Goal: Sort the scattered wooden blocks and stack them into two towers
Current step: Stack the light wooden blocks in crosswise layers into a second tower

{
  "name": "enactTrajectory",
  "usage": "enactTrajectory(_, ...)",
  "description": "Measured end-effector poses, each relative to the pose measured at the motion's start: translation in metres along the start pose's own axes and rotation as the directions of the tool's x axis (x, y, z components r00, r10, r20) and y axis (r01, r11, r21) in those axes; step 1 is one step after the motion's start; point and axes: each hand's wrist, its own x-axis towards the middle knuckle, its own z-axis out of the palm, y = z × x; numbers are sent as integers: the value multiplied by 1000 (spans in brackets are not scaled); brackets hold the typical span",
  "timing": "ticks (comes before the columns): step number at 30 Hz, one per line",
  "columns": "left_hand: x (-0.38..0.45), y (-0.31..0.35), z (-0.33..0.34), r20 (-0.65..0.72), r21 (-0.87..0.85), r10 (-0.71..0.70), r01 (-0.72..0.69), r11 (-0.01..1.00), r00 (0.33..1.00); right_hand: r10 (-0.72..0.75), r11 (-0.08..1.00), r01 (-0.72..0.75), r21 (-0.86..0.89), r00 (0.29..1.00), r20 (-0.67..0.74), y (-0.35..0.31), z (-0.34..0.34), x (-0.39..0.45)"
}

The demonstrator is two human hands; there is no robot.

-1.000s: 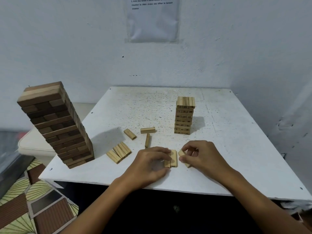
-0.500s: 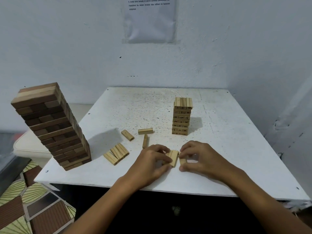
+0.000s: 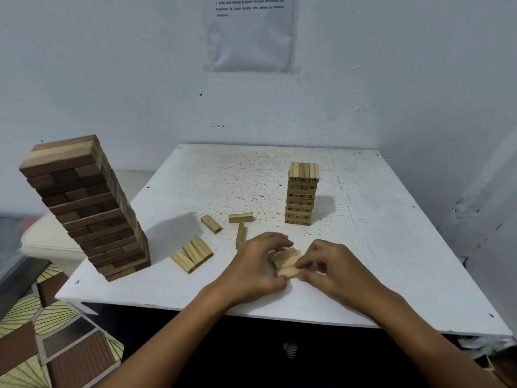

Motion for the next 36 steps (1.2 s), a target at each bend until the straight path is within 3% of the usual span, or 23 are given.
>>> enactTrajectory(5, 6, 5, -13, 175, -31, 14, -9, 999, 984, 13, 999, -14, -43, 1000, -21, -4, 8, -8)
enactTrajectory(7, 6, 3, -13, 163, -31, 25, -20, 999, 986, 45, 998, -41, 37, 993, -109, -5, 12, -8)
enactTrajectory(9, 4, 1, -9, 74, -96, 6, 1, 995, 997, 126, 971, -73, 228, 966, -227, -10, 14, -7)
enactTrajectory(11, 1, 4, 0, -69, -267, -72, 51, 962, 995, 263, 868, -108, 485, 928, -265, -17, 15, -3)
enactTrajectory(13, 0, 8, 9, -169, -459, -189, 93, 884, 967, 364, 687, -109, 719, 908, -210, -24, 18, 1)
enactTrajectory(15, -1, 15, 16, -197, -585, -278, 115, 803, 940, 412, 516, -81, 853, 896, -165, -34, 21, 5)
enactTrajectory(17, 0, 20, 22, -171, -692, -344, 136, 709, 923, 437, 439, -68, 896, 888, -147, -44, 24, 6)
enactTrajectory(20, 1, 25, 30, -157, -774, -387, 130, 620, 909, 466, 430, -57, 901, 869, -167, -52, 33, 9)
enactTrajectory(31, 3, 31, 43, -222, -814, -431, 77, 575, 874, 487, 439, 18, 898, 835, -255, -52, 50, 16)
enactTrajectory(33, 3, 29, 43, -222, -795, -413, 80, 601, 883, 475, 456, 15, 890, 841, -257, -49, 51, 15)
enactTrajectory(36, 0, 24, 33, -274, -620, -320, 87, 780, 907, 471, 534, -29, 845, 840, -270, -43, 42, 14)
